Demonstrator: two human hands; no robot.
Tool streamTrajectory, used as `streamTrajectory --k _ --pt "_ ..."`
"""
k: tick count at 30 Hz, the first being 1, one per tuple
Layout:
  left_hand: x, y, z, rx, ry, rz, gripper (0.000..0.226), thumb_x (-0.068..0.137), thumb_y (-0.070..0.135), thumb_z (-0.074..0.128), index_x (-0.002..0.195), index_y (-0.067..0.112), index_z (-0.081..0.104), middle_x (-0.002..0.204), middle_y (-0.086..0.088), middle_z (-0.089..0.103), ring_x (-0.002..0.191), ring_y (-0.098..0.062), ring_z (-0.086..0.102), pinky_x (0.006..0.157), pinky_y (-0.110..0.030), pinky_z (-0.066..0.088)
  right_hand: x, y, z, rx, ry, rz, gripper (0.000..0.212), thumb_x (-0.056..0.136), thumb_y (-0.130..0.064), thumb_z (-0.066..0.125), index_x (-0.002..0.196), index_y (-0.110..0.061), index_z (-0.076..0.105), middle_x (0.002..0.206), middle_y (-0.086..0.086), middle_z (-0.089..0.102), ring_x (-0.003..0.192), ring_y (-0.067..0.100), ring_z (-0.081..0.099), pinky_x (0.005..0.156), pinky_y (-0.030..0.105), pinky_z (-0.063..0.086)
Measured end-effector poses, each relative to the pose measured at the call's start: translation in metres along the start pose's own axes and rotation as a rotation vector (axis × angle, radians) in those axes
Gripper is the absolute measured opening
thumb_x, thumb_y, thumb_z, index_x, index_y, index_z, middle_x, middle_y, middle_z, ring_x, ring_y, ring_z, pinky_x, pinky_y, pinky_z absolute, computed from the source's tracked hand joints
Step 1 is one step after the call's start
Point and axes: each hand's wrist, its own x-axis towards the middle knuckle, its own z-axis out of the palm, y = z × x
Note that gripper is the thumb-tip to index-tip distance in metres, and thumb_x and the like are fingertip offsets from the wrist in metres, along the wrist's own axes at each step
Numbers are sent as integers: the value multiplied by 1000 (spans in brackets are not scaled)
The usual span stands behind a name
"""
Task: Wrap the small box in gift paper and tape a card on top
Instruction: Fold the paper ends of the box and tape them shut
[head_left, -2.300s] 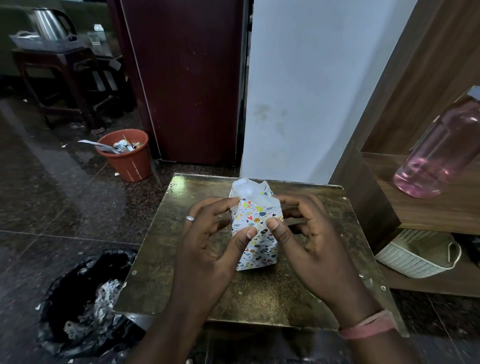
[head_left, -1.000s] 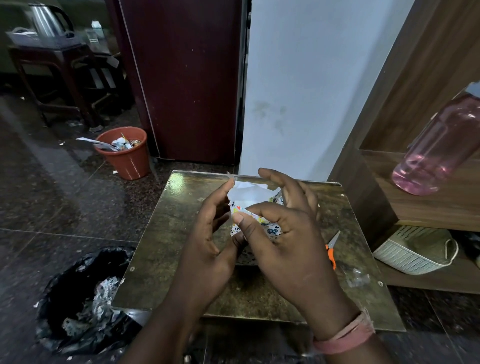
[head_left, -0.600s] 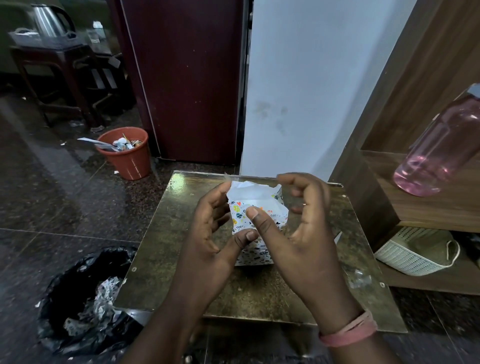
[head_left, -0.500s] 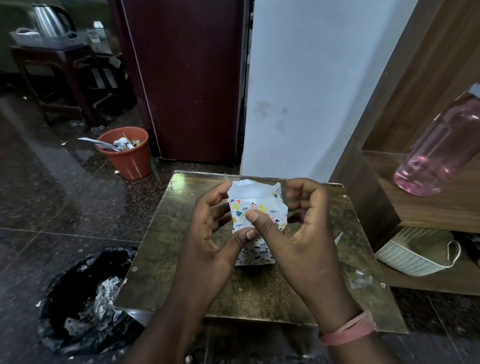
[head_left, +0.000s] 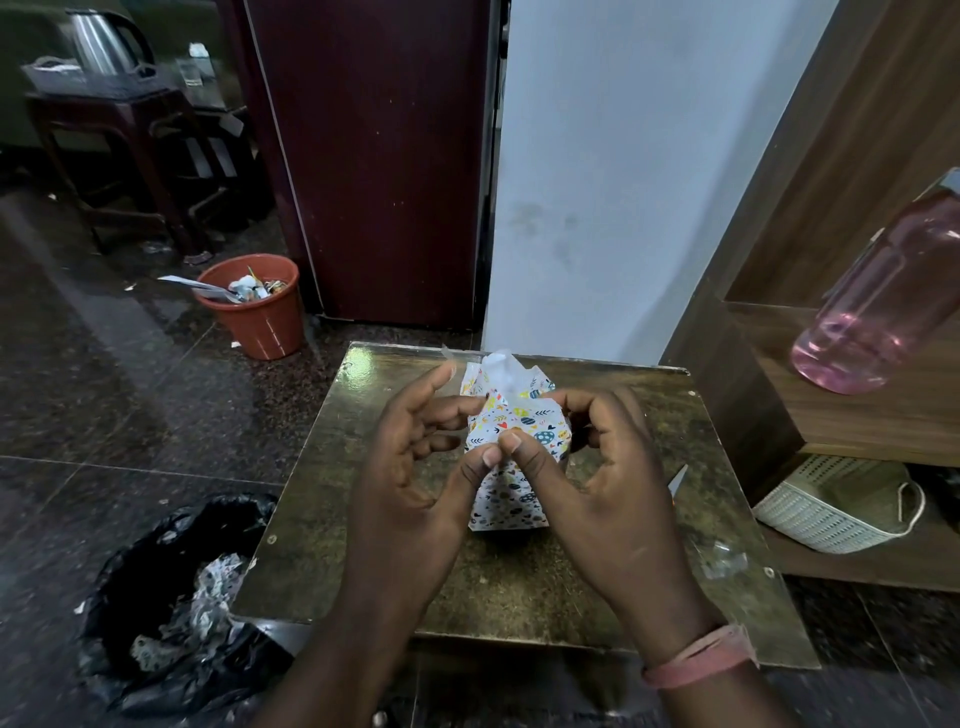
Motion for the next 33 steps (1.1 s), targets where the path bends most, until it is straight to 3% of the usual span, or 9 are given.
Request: streamTrajectory --k 3,6,11,19,25,33 --pt "-3 3 -1 99 -11 32 61 87 23 77 142 30 53 119 13 72 111 -22 69 98 -46 55 1 1 0 -18 -13 -28 29 84 -40 80 103 -23 68 102 -9 55 97 14 58 82 19 45" --pt "-5 4 -2 190 -13 41 57 88 29 75 142 33 54 116 19 70 110 -13 68 98 -40 55 1 4 -1 -33 -21 -51 28 85 -41 80 101 -22 68 106 -7 55 99 13 58 83 18 45" --pt "-4 5 -5 232 -8 53 45 90 31 76 133 32 61 114 16 71 113 -13 67 94 -42 55 1 1 -2 -48 -37 -68 26 85 -43 77 95 -19 71 108 -5 53 100 12 57 82 13 42" --pt "-1 10 -2 101 -5 5 39 87 26 80 121 29 63 103 12 74 103 -14 70 87 -26 51 5 5 -5 12 -70 -51 23 89 -41 74 88 -18 75 107 -3 55 89 16 56 78 22 46" --pt "-1 6 1 2 -27 -40 39 88 23 75 123 34 63 100 1 73 94 -20 68 88 -38 55 8 5 -6 68 -128 -16 25 86 -43 74 90 -18 73 105 -5 56 94 13 55 79 15 41" --pt "2 4 2 -72 -67 -94 33 94 14 74 123 28 65 98 -2 75 95 -34 65 89 -48 54 11 6 -5 119 -134 44 24 86 -43 72 83 -19 73 106 -4 58 103 15 58 81 17 42"
